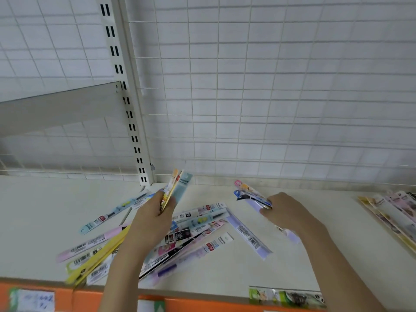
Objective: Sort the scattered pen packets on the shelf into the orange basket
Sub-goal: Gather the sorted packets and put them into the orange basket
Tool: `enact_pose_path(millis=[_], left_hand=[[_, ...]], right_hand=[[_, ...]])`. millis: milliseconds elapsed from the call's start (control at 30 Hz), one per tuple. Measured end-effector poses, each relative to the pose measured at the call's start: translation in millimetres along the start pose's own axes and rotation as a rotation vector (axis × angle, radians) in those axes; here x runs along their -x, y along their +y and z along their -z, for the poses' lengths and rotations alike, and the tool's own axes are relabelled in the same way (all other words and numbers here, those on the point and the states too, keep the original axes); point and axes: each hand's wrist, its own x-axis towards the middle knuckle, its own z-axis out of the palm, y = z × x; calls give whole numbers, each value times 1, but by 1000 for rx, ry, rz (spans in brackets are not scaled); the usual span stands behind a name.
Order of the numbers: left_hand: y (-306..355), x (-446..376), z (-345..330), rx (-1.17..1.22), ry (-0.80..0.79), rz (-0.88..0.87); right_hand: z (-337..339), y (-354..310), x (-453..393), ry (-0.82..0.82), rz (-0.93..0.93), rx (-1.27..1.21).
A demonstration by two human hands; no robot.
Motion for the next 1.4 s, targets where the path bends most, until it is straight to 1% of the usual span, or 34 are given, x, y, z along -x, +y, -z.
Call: enact_pose_path(millis=[200,300,433,600,700,900,1033,1200,1300,1400], left_hand=[[-12,9,6,-93,18,31],[-20,11,14,-145,33,60],[-28,12,28,-273,51,104],[-36,17,32,-356,33,158],[-36,19,32,-390,19,174],[-34,23,24,-334,-8,164],[-27,26,16,-323,-11,148],[-7,35,-3,-367,-8,77],[2,49,-18,-340,-26,73],[10,65,-29,-339,-26,85]], right_hand=[[-14,-18,8,0,80,-83],[-24,-29,16,-29,65,-127],[-31,-35,20,-120,36,-48],[-25,-35,23,-34,13,2],[-21,-31,23,-1,38,46],[-6,-26,37,21,73,77],[1,-16,51,19,91,52],[5,11,73,-89,131,-59],[7,26,87,-162,178,-71],[11,39,104,-279,185,-83]])
